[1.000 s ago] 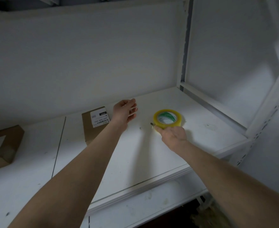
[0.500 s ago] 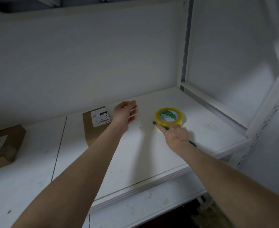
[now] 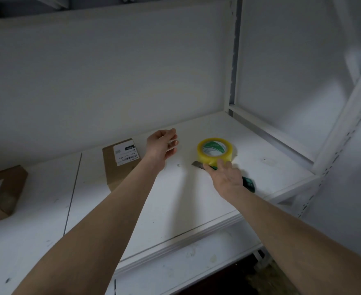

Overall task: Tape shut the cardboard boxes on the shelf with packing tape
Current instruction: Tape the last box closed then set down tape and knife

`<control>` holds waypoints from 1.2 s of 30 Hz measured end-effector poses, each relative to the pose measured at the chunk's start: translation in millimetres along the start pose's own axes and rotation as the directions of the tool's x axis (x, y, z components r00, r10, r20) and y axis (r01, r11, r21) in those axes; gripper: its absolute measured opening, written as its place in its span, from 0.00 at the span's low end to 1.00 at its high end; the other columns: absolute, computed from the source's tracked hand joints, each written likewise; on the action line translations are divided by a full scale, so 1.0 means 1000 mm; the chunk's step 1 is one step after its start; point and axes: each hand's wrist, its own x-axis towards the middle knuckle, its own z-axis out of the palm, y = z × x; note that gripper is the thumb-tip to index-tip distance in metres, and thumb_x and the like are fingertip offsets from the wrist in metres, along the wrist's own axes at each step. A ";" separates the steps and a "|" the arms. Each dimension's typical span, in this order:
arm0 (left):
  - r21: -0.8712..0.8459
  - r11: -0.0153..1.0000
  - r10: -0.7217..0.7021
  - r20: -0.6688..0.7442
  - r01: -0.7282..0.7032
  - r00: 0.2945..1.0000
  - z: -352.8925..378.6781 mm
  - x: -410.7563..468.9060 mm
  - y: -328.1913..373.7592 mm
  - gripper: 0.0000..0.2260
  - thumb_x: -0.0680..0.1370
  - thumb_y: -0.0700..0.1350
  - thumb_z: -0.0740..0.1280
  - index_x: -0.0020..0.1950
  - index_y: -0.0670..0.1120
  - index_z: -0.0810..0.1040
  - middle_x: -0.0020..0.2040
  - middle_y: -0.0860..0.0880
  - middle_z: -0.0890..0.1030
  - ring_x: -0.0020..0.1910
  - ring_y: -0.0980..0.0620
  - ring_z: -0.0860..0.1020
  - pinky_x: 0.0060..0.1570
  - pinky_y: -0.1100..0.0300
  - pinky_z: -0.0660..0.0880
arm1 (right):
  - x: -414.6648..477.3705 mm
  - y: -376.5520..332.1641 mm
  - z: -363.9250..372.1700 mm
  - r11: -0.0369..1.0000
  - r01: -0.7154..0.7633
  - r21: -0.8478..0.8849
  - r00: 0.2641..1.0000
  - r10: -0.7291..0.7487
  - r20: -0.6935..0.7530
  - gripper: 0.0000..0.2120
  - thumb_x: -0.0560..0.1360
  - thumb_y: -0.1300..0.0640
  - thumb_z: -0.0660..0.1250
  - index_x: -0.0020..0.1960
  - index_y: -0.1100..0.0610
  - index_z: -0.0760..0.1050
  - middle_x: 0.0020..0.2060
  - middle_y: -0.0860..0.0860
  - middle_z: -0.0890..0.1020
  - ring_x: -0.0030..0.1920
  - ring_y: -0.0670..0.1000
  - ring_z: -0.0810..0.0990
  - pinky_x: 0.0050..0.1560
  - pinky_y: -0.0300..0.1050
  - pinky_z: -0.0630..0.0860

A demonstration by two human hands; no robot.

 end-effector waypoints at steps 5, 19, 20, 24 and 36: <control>0.003 1.000 -0.008 0.001 0.008 1.000 0.001 0.001 -0.001 0.08 0.78 0.45 0.68 0.41 0.48 0.72 0.39 0.52 0.79 0.35 0.56 0.77 0.34 0.65 0.73 | -0.001 -0.001 0.001 1.000 -0.015 -0.007 0.999 0.015 -0.042 0.27 0.79 0.59 0.59 0.76 0.45 0.58 0.65 0.57 0.64 0.63 0.58 0.68 0.55 0.49 0.69; -0.002 1.000 -0.012 0.029 0.012 1.000 0.003 0.008 0.002 0.08 0.77 0.45 0.69 0.40 0.48 0.72 0.38 0.53 0.79 0.33 0.57 0.77 0.31 0.66 0.73 | -0.002 0.000 -0.009 1.000 0.007 -0.025 0.978 -0.012 -0.206 0.17 0.78 0.63 0.59 0.67 0.58 0.64 0.64 0.58 0.68 0.62 0.58 0.69 0.53 0.48 0.69; -0.001 1.000 -0.012 0.033 0.012 0.999 0.003 0.008 0.003 0.08 0.77 0.45 0.68 0.40 0.48 0.72 0.38 0.53 0.79 0.33 0.57 0.77 0.31 0.66 0.73 | -0.001 -0.001 -0.010 1.000 0.004 -0.008 0.976 -0.006 -0.218 0.18 0.78 0.63 0.59 0.67 0.58 0.64 0.63 0.58 0.69 0.62 0.57 0.69 0.53 0.48 0.69; 0.000 1.000 -0.010 0.051 0.010 0.999 -0.001 0.009 0.007 0.07 0.78 0.45 0.68 0.41 0.48 0.72 0.38 0.52 0.79 0.33 0.57 0.77 0.30 0.67 0.73 | 0.006 -0.008 -0.018 0.981 0.002 0.196 0.968 0.047 -0.248 0.20 0.78 0.63 0.60 0.70 0.59 0.64 0.64 0.58 0.69 0.65 0.57 0.69 0.55 0.47 0.72; -0.437 0.841 -0.201 0.291 0.317 0.935 -0.031 0.019 0.043 0.07 0.77 0.45 0.68 0.40 0.47 0.74 0.35 0.53 0.76 0.29 0.59 0.78 0.23 0.68 0.73 | 0.029 -0.073 -0.065 -0.341 -0.455 0.823 0.890 -0.190 0.414 0.31 0.74 0.33 0.63 0.58 0.61 0.69 0.52 0.59 0.80 0.49 0.56 0.81 0.46 0.48 0.79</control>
